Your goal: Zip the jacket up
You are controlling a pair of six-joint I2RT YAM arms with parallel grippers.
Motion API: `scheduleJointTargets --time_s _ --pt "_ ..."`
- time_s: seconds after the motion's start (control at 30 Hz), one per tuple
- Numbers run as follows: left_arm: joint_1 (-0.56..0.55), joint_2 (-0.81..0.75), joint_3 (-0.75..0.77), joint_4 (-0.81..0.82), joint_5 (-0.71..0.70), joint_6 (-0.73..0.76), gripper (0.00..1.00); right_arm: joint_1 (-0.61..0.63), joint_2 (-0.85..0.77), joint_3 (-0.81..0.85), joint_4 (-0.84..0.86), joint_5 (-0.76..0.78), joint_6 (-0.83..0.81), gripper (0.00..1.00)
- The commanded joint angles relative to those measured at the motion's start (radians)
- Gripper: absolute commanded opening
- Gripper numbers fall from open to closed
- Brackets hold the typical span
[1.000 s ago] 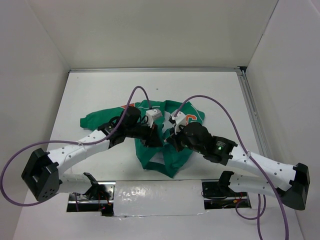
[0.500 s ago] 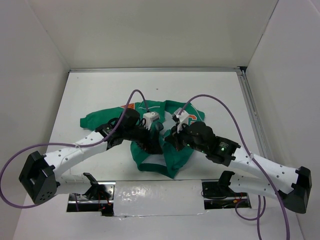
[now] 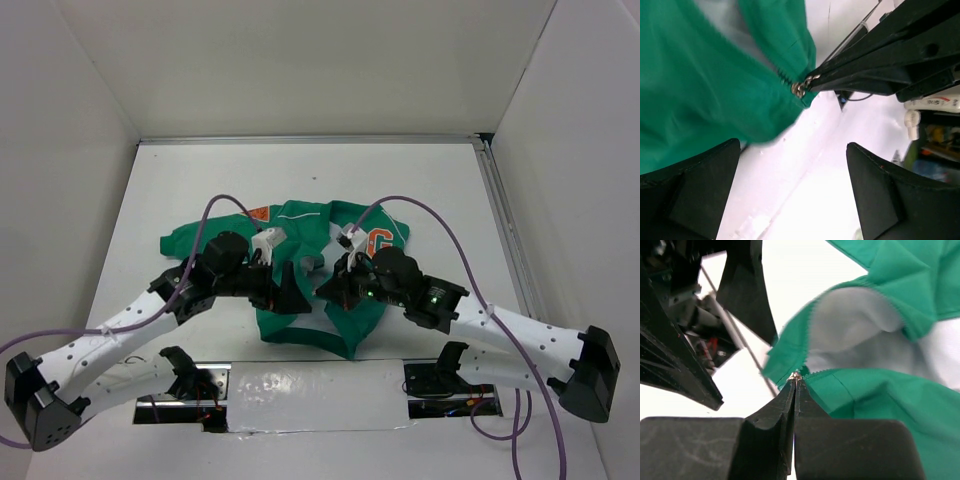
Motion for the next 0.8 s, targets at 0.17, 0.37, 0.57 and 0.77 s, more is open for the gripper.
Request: scheduleJointTargets --time_s 0.17,0.37,0.57,0.77 --pt "-0.009 -0.159 -0.080 -0.187 -0.130 -0.353 0.99 0.010 0.051 -0.054 0.236 -0.117 0.150 0.00" --pt "-0.015 -0.316 -0.155 -0.221 -0.157 -0.494 0.99 0.022 0.072 -0.071 0.285 -0.108 0.184 0.00" --pt "-0.031 -0.327 -0.228 -0.084 -0.133 -0.611 0.91 0.041 0.071 -0.160 0.476 -0.120 0.276 0.00" --pt "-0.104 -0.246 -0.215 0.018 -0.209 -0.668 0.88 0.050 0.068 -0.260 0.662 -0.146 0.353 0.00"
